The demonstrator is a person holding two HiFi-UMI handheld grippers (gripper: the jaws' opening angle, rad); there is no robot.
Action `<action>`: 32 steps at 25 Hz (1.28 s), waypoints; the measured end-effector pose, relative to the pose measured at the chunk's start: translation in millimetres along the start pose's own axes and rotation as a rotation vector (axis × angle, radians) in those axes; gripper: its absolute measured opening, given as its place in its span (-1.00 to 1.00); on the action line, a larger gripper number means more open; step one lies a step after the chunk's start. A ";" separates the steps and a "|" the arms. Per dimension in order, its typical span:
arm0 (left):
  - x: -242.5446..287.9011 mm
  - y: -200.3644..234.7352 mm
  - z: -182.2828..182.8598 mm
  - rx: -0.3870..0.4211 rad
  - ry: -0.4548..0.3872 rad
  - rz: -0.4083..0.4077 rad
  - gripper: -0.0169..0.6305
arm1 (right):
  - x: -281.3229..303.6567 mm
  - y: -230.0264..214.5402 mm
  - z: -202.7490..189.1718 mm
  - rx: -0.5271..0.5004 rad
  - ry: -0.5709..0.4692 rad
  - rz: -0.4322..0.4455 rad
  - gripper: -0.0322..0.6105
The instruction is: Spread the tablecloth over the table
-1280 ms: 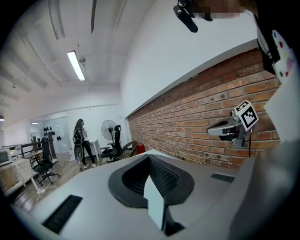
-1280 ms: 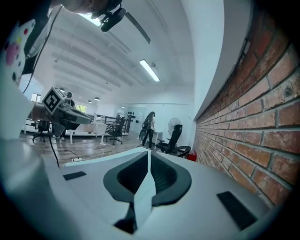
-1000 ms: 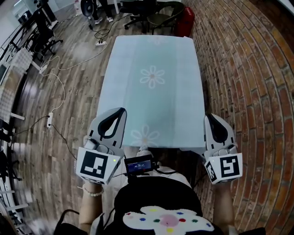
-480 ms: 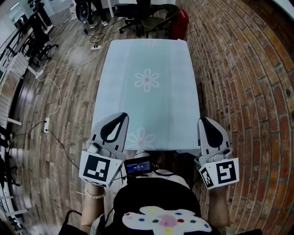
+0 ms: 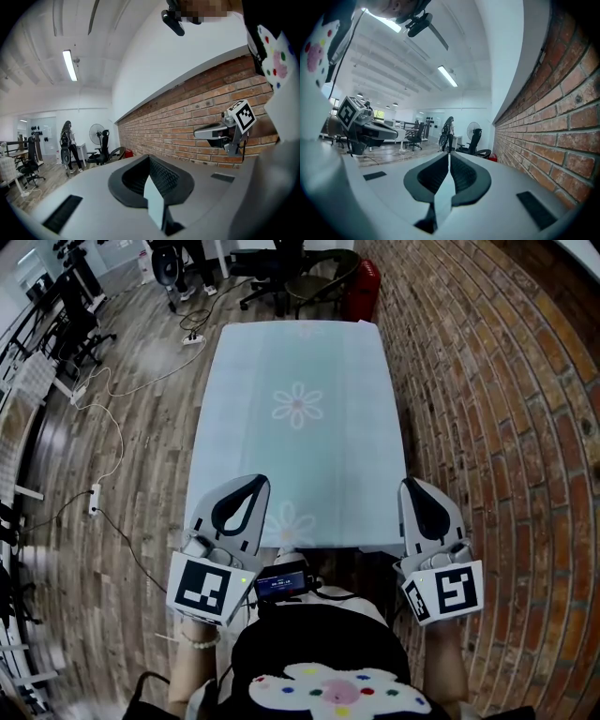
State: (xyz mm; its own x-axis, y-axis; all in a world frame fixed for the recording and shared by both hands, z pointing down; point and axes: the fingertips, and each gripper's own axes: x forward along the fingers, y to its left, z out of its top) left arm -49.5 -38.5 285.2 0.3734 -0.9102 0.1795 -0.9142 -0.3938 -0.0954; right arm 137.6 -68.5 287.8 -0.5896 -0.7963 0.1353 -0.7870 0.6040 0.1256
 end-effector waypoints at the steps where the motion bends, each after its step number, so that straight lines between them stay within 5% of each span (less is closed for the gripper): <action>1: 0.0 -0.3 -0.6 0.001 0.001 -0.001 -0.91 | 0.5 1.6 0.1 0.001 -0.001 0.004 -0.78; 32: -0.9 -1.3 -7.7 -0.017 0.003 -0.005 -0.90 | 9.1 15.5 -7.6 0.017 0.018 0.047 -0.78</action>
State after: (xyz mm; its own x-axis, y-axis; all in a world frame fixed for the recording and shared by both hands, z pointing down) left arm -49.8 -36.2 292.6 0.3771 -0.9080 0.1825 -0.9151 -0.3957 -0.0777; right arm 121.4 -66.1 298.4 -0.6230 -0.7661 0.1582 -0.7614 0.6402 0.1017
